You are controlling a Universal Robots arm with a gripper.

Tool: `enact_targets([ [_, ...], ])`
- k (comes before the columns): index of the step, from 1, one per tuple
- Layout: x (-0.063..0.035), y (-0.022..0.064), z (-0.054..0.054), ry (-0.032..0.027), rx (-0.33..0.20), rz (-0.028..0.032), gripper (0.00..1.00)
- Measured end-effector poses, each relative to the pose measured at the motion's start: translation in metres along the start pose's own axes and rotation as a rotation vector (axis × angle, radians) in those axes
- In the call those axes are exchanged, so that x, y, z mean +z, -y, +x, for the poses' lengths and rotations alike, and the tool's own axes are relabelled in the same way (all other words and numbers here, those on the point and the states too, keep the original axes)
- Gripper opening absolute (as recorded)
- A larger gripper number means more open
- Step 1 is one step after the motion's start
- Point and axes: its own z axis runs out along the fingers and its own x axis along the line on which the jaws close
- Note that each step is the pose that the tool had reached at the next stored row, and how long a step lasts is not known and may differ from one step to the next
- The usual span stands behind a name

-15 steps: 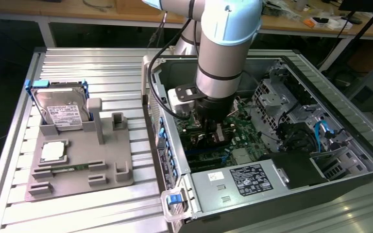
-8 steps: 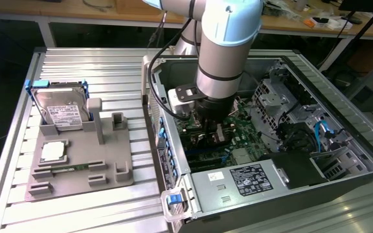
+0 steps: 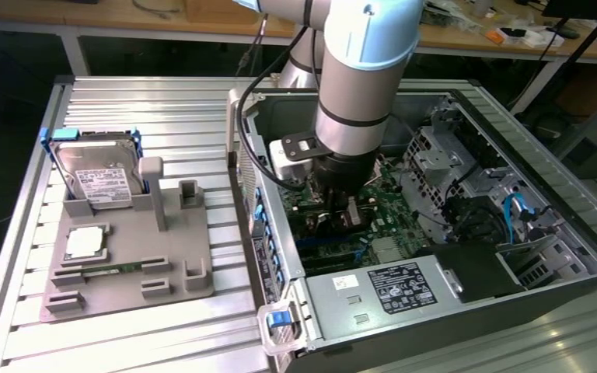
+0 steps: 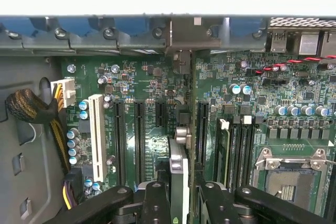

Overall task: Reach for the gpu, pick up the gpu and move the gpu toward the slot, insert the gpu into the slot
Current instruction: 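Insert the gpu into the slot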

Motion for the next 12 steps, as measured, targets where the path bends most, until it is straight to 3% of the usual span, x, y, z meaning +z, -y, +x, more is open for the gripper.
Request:
enact_targets([
  [12,0.0,0.0,0.0,0.0007,-0.006,0.0001,0.27],
])
